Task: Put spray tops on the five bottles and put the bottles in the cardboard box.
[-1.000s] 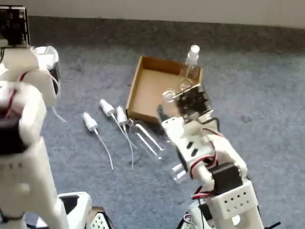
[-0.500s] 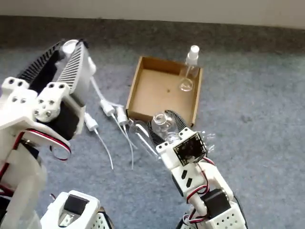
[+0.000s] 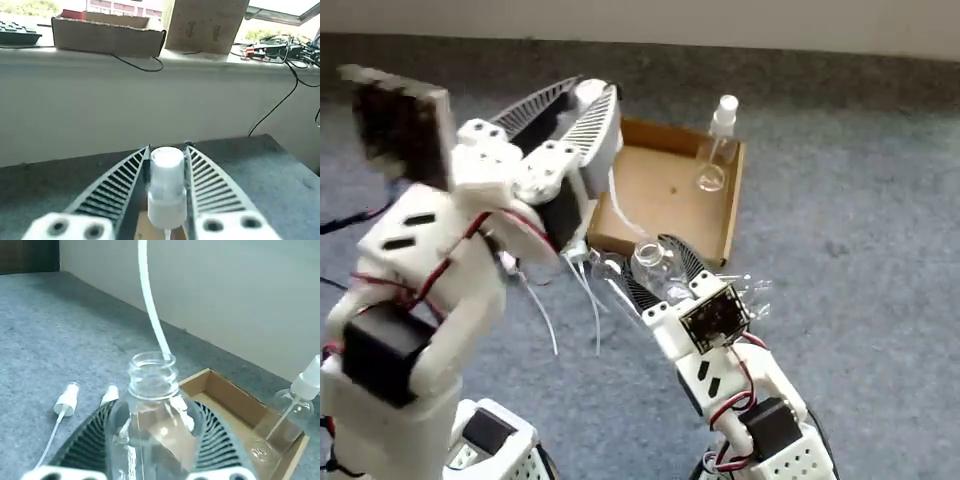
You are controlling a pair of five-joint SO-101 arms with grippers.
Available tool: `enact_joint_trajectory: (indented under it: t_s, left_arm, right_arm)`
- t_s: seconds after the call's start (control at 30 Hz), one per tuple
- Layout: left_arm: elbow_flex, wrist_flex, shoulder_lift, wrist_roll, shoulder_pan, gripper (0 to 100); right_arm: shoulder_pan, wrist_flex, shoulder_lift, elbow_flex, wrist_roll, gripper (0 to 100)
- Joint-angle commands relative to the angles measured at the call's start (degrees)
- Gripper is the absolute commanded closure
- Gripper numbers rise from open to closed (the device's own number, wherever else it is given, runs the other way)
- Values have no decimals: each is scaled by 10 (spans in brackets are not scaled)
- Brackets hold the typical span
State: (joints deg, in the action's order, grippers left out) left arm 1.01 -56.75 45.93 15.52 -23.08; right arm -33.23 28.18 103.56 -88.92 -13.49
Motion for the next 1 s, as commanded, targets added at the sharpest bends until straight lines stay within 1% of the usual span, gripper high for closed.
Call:
enact_joint_trajectory:
  t_s: [0.0, 0.17, 0.27, 0.6, 0.8, 0.97]
  left_arm:
    - [9, 15, 0, 4, -8, 959]
    - [43, 15, 0, 4, -10, 959]
    - [42, 16, 0, 5, -11, 959]
    - [-66, 10, 0, 7, -11, 959]
    - [-102, -67, 0, 7, -12, 959]
    - [-74, -70, -3, 7, -12, 959]
  right_arm:
    - [-5, -14, 7, 5, 6, 995]
    - [-4, -14, 7, 5, 6, 995]
    - [-3, -14, 7, 5, 6, 995]
    - [-3, -14, 7, 5, 4, 995]
    - [-3, -14, 7, 5, 5, 995]
    - [-3, -14, 7, 5, 5, 995]
